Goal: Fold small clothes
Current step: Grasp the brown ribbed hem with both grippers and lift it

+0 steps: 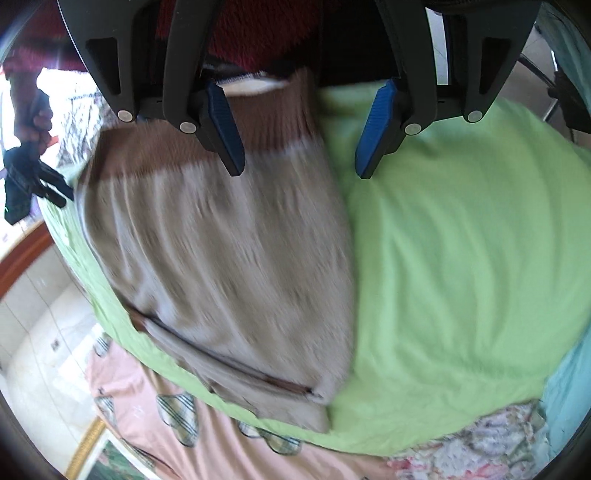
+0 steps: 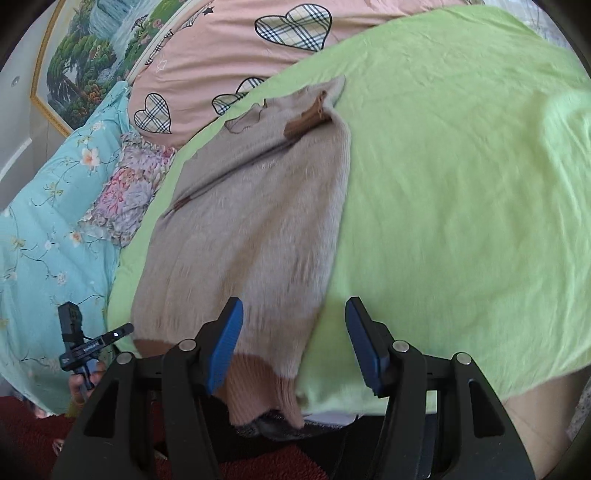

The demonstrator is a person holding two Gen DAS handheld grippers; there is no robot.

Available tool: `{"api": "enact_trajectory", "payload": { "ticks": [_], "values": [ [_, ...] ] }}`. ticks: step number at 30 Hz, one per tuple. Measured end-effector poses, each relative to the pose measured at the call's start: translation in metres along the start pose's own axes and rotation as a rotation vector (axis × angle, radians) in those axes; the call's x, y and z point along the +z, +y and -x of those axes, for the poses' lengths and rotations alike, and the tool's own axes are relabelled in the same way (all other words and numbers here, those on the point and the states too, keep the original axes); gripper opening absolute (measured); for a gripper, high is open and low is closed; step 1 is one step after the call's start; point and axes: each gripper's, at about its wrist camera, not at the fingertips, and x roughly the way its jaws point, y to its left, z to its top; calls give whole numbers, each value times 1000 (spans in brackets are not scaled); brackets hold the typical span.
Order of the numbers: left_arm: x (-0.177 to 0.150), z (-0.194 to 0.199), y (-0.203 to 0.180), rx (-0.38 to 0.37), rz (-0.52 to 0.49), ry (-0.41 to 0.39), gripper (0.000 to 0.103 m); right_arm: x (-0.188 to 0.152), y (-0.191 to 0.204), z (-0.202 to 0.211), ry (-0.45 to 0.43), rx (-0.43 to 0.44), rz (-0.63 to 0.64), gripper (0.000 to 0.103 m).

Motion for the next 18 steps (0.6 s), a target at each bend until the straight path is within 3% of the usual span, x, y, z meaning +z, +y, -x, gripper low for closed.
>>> {"api": "enact_trajectory", "payload": {
  "ticks": [6, 9, 11, 12, 13, 15, 18],
  "values": [
    [-13, -16, -9, -104, 6, 58, 60, -14, 10, -27, 73, 169, 39, 56],
    [-11, -15, -6, -132, 23, 55, 60, -18, 11, -39, 91, 212, 20, 43],
    [-12, -14, 0, -152, 47, 55, 54, -21, 8, -41, 91, 224, -2, 31],
    [-11, -14, 2, -150, 51, 56, 45, -22, 5, -40, 90, 222, -9, 24],
    [-11, -13, 5, -140, 54, 57, 31, -23, 2, -39, 88, 208, -11, 8],
    [-10, -11, 10, -131, 56, 62, 15, -24, -6, -27, 61, 185, -17, 8],
    [-7, -5, 8, -152, 38, 57, 8, -21, -20, -5, 16, 164, -42, 8]
  ]
}}
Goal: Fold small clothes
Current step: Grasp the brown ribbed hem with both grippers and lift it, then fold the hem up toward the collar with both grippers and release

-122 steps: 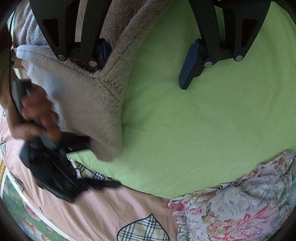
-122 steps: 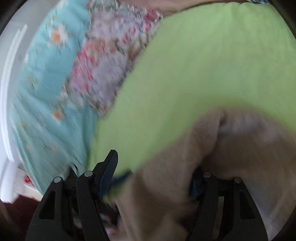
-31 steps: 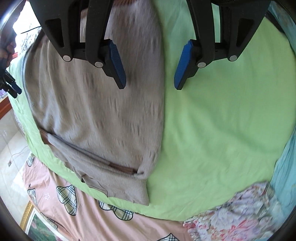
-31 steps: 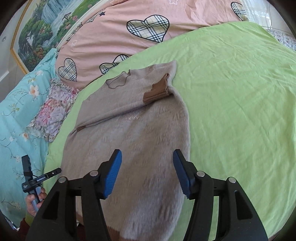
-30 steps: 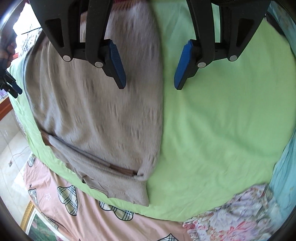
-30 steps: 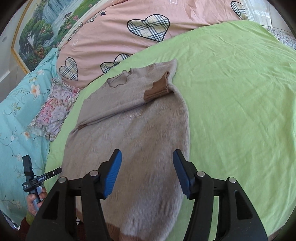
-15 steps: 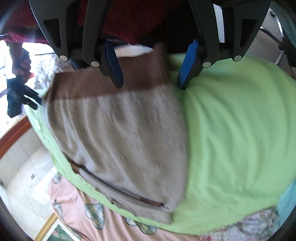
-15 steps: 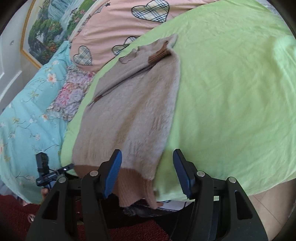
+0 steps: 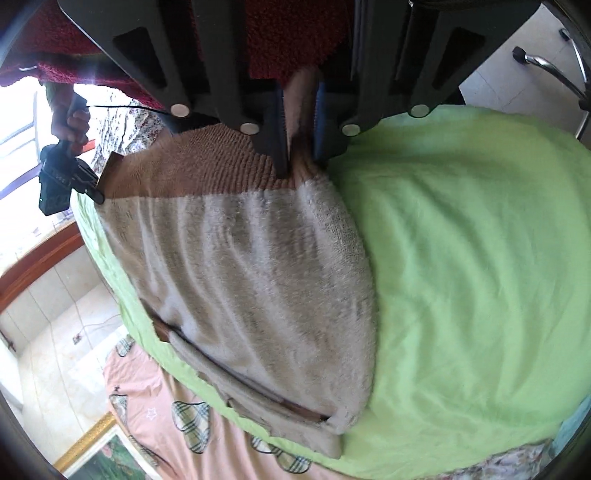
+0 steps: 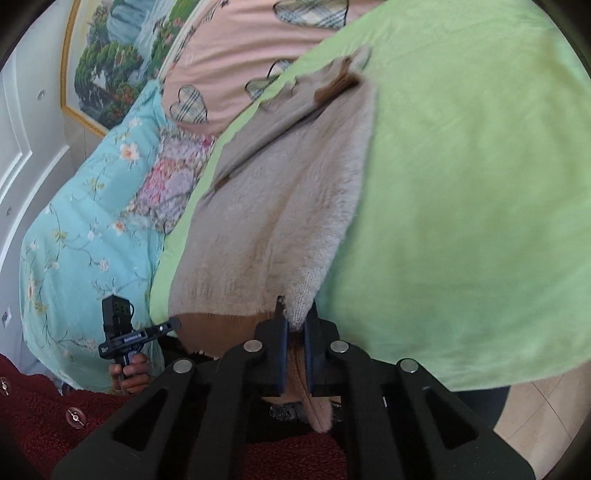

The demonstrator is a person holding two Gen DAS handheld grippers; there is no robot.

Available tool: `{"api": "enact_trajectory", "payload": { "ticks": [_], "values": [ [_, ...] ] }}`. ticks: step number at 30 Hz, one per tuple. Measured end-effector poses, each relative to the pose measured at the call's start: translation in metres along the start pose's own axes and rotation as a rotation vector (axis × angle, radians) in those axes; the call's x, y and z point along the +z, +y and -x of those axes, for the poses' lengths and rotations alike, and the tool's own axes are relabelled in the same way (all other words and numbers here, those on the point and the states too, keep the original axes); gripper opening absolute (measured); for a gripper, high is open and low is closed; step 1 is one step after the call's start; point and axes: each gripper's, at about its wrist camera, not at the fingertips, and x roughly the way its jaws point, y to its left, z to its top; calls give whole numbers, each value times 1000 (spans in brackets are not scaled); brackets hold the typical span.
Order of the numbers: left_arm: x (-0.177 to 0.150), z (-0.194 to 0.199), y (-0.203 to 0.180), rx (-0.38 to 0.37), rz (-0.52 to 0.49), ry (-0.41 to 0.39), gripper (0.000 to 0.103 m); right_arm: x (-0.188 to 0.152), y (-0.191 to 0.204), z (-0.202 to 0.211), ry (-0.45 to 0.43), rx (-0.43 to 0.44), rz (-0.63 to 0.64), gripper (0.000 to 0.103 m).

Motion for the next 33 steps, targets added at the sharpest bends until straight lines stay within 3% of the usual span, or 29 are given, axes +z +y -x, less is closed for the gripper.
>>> {"api": "enact_trajectory", "payload": {
  "ticks": [3, 7, 11, 15, 22, 28, 33],
  "values": [
    [5, -8, -5, 8, -31, 39, 9, 1, -4, 4, 3, 19, -15, 8],
    [7, -20, 3, -16, -6, 97, 13, -1, -3, -15, 76, 5, -14, 13],
    [4, -23, 2, -12, -29, 101, 11, -5, 0, -19, 98, -2, 28, 13],
    [2, -12, -16, 13, -112, 56, 7, -5, 10, -20, 111, 22, 65, 9],
    [22, 31, -27, -73, -101, -74, 7, 16, 22, 13, -2, 138, 63, 8],
    [69, 54, -31, -125, -88, -224, 7, 44, 27, 25, -114, 184, 34, 8],
    [121, 49, -35, -103, -84, -332, 7, 85, 42, 16, -198, 202, 69, 8]
  ]
}}
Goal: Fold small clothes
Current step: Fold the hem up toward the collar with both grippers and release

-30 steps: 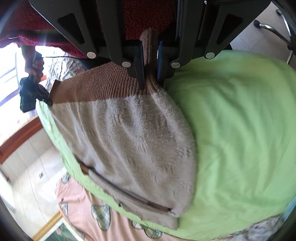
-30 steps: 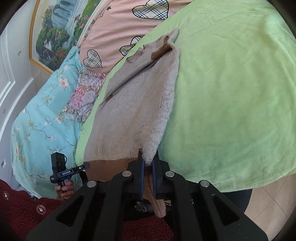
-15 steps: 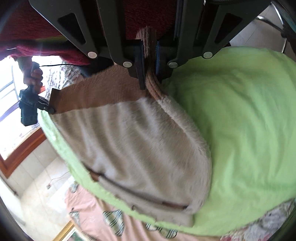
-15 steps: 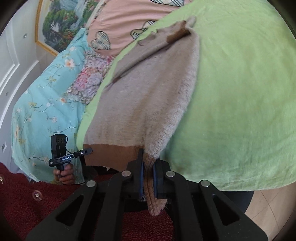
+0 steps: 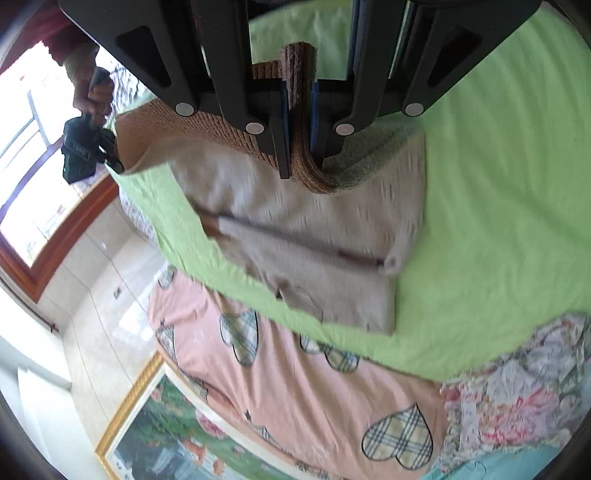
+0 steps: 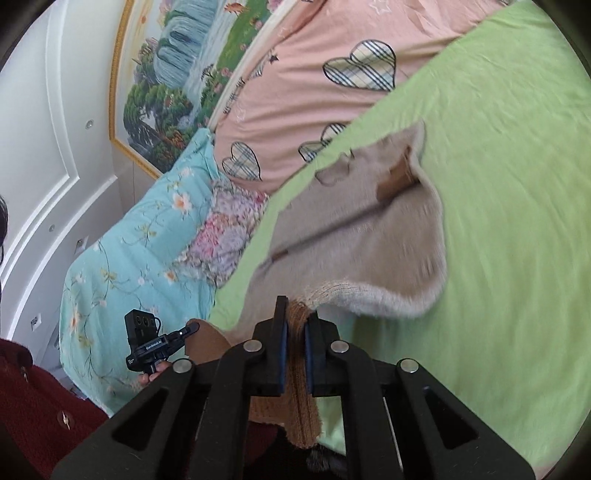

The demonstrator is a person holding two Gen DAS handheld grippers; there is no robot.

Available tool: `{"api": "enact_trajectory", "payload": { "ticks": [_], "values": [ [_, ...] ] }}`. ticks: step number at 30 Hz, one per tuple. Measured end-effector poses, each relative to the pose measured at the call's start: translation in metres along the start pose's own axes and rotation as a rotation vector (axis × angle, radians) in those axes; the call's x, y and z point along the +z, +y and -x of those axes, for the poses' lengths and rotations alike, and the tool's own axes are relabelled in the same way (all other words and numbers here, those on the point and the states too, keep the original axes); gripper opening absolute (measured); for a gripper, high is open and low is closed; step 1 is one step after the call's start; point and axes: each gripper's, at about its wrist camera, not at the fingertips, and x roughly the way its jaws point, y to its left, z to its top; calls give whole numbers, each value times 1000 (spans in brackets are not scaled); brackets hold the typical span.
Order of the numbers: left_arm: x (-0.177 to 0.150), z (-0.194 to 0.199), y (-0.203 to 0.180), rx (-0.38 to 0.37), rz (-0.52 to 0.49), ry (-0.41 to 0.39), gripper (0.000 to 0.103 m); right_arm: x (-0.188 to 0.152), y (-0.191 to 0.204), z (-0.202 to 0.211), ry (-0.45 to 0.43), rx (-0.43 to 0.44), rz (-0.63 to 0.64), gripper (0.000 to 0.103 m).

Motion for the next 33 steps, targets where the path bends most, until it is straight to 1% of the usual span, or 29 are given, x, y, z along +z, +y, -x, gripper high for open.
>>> {"api": "enact_trajectory", "payload": {
  "ticks": [3, 5, 6, 9, 14, 18, 22, 25, 29, 31, 33],
  "values": [
    [32, -12, 7, 12, 20, -62, 7, 25, 1, -15, -52, -24, 24, 8],
    [49, -23, 8, 26, 20, -77, 7, 40, 1, -24, -79, -44, 33, 8],
    [58, -29, 7, 37, 15, -80, 7, 50, 0, -31, -93, -69, 39, 8],
    [81, -51, 5, 65, -14, -73, 7, 73, -8, -47, -108, -107, 36, 8],
    [116, -89, 2, 113, -63, -53, 7, 110, -21, -79, -104, -184, 28, 8],
    [148, -120, 2, 140, -92, -67, 7, 138, -36, -99, -122, -207, 9, 8],
    [175, -162, 19, 175, -73, -55, 7, 163, -52, -128, -117, -237, 10, 8],
    [182, -198, 43, 222, -36, -13, 7, 175, -70, -160, -74, -300, 19, 8],
    [174, -243, 71, 288, -21, 64, 7, 180, -96, -193, -3, -376, 4, 8],
    [168, -259, 81, 301, -11, 109, 8, 177, -108, -204, 36, -409, -10, 11],
    [160, -261, 87, 290, 11, 133, 9, 175, -115, -204, 63, -414, -49, 14]
  ]
}}
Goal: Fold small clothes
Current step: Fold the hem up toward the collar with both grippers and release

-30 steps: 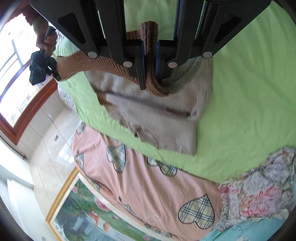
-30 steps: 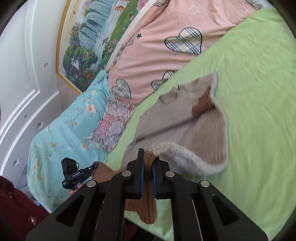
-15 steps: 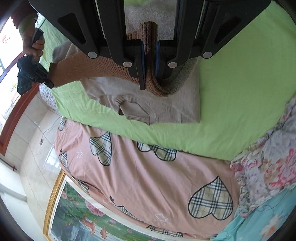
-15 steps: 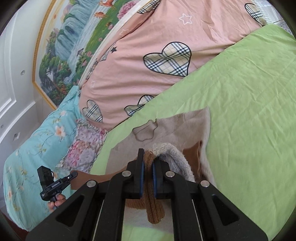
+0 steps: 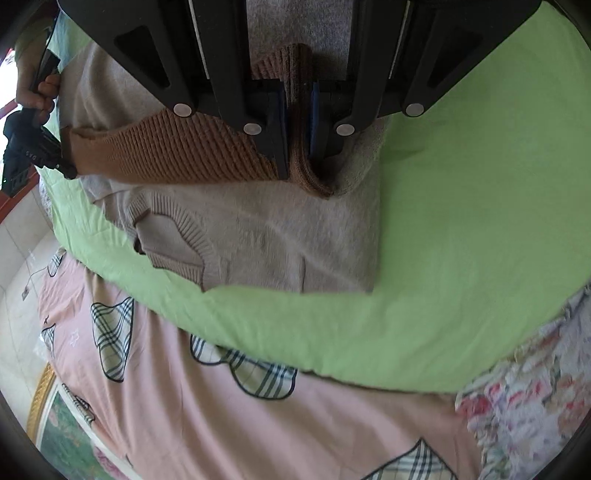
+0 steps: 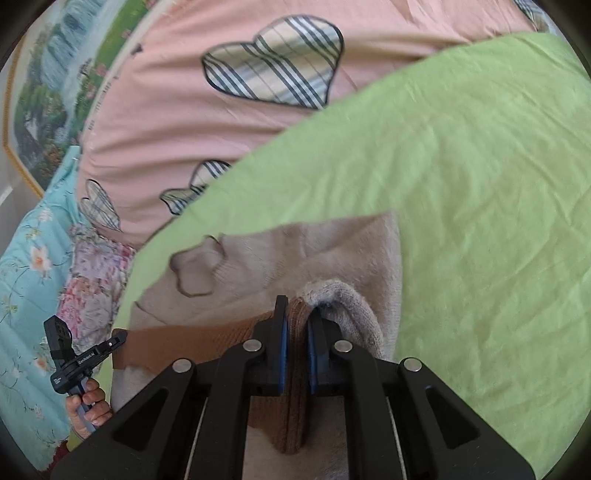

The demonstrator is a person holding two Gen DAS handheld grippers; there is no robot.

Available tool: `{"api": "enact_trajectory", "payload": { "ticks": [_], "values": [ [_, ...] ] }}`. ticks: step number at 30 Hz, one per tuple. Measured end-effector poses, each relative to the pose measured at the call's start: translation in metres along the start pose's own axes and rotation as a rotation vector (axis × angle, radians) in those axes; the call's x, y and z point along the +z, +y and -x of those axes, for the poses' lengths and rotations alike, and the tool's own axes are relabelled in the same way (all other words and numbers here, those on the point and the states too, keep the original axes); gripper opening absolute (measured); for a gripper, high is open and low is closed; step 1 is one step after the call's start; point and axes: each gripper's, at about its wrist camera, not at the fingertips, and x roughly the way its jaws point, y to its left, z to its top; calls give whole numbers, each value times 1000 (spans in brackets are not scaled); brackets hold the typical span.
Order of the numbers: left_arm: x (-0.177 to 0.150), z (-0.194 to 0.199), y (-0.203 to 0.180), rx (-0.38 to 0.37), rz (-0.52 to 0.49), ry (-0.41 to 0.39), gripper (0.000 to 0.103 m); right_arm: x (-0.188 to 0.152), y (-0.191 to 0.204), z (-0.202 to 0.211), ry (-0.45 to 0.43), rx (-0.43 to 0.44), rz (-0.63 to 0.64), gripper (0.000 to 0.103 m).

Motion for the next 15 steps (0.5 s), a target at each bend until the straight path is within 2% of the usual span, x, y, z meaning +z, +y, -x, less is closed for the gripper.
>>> {"api": "enact_trajectory", "payload": {
  "ticks": [1, 2, 4, 6, 8, 12, 13, 15],
  "values": [
    [-6, 5, 1, -21, 8, 1, 10, -2, -2, 4, -1, 11, -15, 20],
    [-10, 11, -1, -36, 6, 1, 12, -4, -2, 12, -12, 17, -20, 32],
    [-29, 31, -10, -73, -28, 9, 17, -11, 2, 34, -54, 8, 2, 49],
    [-47, 44, -24, -107, -71, 26, 22, -23, 16, 56, -95, -1, 72, 50],
    [-68, 50, -45, -151, -134, 63, 23, -37, 37, 62, -82, 33, 163, 50],
    [-88, 35, -87, -223, -241, 144, 23, -74, 94, 28, 152, 178, 394, 50],
    [-88, 28, -96, -213, -267, 153, 23, -82, 108, 14, 222, 209, 450, 50],
    [-83, 15, -108, -185, -316, 170, 23, -91, 124, -6, 304, 218, 519, 50]
  ]
}}
